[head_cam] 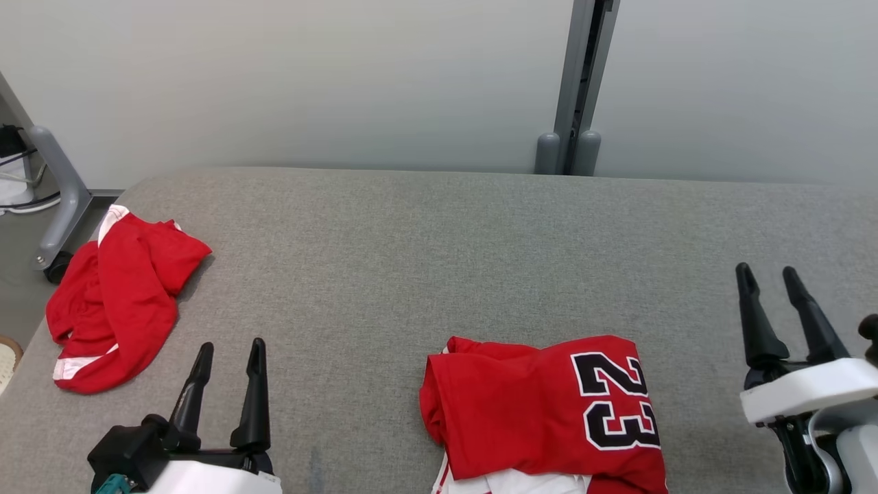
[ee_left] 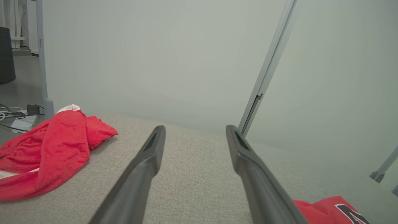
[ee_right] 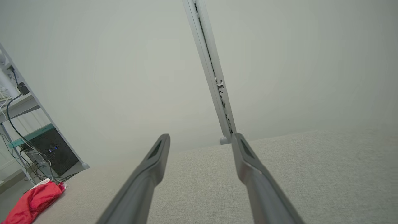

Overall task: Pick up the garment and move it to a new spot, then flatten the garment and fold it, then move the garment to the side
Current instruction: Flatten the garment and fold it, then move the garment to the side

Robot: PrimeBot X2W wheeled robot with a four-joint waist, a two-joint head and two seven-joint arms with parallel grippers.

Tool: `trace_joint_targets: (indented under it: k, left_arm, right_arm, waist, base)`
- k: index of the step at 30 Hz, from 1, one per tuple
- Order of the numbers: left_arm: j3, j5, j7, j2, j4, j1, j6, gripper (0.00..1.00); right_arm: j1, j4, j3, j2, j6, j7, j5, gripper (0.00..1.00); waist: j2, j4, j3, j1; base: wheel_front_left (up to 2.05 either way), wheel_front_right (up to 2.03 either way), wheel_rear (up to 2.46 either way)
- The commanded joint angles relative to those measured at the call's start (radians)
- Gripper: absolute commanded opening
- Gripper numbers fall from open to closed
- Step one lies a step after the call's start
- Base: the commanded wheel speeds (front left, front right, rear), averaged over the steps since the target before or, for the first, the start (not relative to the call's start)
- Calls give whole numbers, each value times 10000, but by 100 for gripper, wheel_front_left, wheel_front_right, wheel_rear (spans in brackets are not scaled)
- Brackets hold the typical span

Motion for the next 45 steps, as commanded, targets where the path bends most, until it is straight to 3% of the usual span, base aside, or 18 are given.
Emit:
trace_joint_targets:
  k: [1,7,15,42,45]
  left_arm:
    - [73,124,5,30,-68,72,62,100]
    - [201,288,5,32,-243,128,97,100]
    - [174,660,5,33,-432,195,251,100]
    - [-14,833,3,32,-543,30,400,100]
    - [-6,821,3,32,-554,46,425,100]
  right_arm:
    - [186,-115,-149,-2,2,-119,-218,100]
    - [964,-790,-735,552,2,-323,-1476,100]
    - [1407,-707,-956,993,2,-411,-2914,100]
    - [1092,-540,-832,1167,2,-358,-3249,100]
    - [996,-335,-523,1215,2,49,-3080,100]
  waist:
    - [-1,-20,-11,0]
    - [-1,-132,-13,0]
    - [-1,-288,10,0]
    - [-1,-423,70,0]
    - [-1,-463,86,0]
  base:
    - [0,0,0]
    - [0,0,0]
    - [0,0,0]
    - [0,0,0]
    - [0,0,0]
